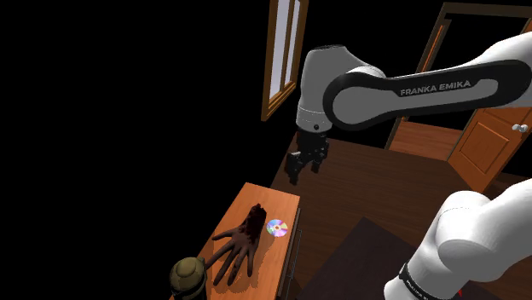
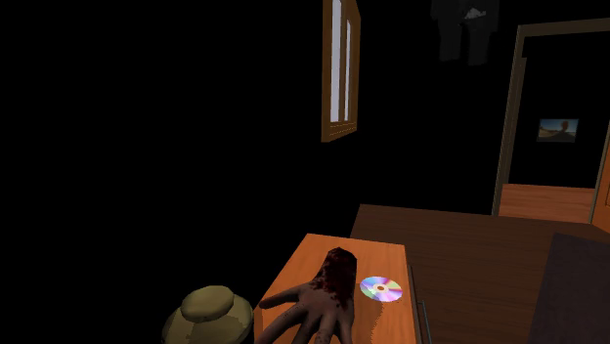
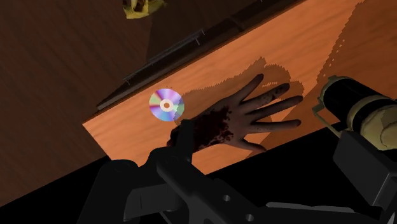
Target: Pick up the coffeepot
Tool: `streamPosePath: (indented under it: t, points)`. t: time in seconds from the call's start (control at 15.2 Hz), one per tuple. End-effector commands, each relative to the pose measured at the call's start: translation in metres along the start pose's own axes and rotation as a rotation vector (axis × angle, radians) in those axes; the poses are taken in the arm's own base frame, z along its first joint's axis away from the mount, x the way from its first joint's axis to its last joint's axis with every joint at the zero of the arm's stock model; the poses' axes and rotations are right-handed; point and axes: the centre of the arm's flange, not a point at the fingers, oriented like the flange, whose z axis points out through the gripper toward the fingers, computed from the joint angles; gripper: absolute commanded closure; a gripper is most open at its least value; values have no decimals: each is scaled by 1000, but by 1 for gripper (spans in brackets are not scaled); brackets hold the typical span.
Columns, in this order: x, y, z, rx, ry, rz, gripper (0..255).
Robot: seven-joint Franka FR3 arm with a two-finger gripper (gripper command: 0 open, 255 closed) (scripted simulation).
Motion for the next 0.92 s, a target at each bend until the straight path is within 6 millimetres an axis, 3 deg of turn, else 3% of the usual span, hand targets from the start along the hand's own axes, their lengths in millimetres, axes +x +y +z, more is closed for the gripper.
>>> streamPosePath:
  t: [0.0, 0.86]
  points:
    - [9, -19, 15, 2, 2, -2, 0]
    - [56, -153, 109, 9, 5, -21, 0]
